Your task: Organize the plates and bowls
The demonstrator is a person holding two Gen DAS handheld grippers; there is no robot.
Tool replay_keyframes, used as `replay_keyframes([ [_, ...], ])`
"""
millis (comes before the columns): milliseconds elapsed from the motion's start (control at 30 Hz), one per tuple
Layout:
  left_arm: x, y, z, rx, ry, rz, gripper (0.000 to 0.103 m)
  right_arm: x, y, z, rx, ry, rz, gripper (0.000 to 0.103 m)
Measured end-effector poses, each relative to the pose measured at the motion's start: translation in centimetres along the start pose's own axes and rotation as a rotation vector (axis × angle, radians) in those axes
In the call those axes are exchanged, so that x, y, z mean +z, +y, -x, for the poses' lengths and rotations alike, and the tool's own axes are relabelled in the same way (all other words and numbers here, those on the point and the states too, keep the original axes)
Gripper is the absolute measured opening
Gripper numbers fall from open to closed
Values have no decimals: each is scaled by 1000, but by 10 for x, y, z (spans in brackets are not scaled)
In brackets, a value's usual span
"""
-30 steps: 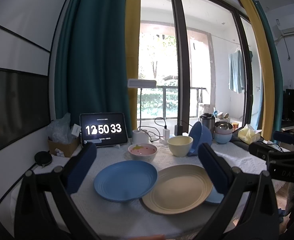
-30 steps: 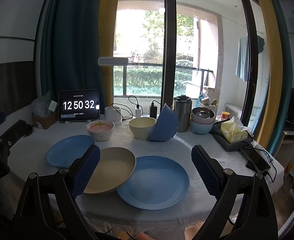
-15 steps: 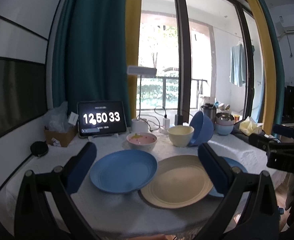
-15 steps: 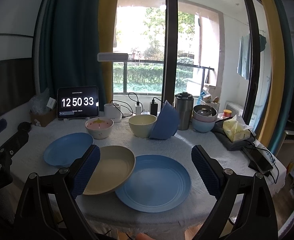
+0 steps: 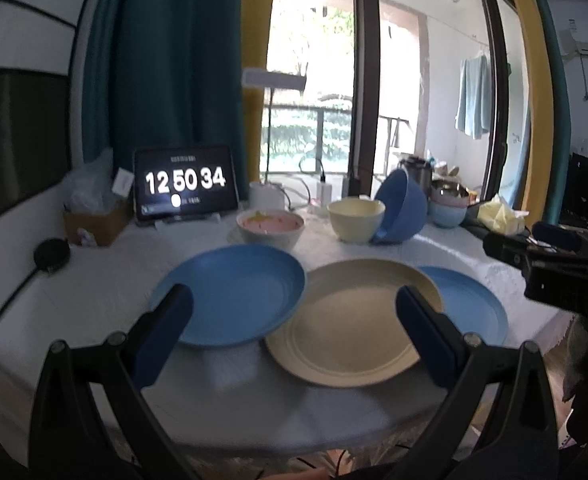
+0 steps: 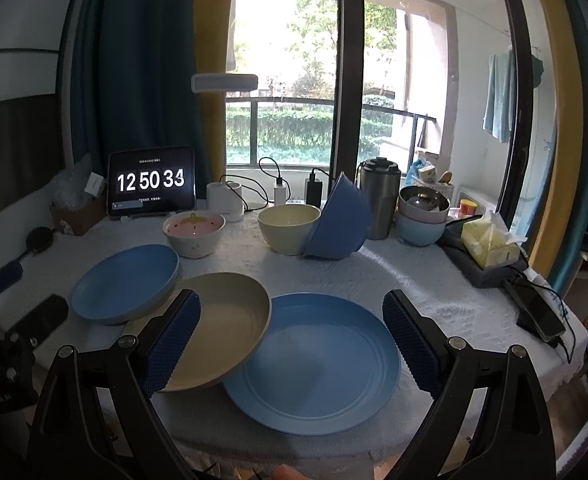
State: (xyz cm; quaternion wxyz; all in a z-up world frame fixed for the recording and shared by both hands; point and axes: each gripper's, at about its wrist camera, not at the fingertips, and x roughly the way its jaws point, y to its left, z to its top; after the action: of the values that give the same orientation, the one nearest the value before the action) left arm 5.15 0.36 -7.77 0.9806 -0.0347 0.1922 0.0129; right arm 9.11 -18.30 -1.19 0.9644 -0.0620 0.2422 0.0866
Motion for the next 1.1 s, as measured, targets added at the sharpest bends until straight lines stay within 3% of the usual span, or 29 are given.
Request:
replay_keyframes([
  [433, -20, 3, -51, -9, 138, 12, 101, -9, 7, -51, 51, 95, 10, 85],
  [833, -30, 13, -90, -10, 260, 92, 101, -12, 12, -93, 102, 148, 20, 79],
  [1033, -34, 7, -86, -10, 273, 95, 84, -16, 10, -110, 120, 181, 3, 72],
  [1100, -38, 7, -92, -19, 317, 111, 69, -18, 10, -115, 132, 193, -1, 70],
])
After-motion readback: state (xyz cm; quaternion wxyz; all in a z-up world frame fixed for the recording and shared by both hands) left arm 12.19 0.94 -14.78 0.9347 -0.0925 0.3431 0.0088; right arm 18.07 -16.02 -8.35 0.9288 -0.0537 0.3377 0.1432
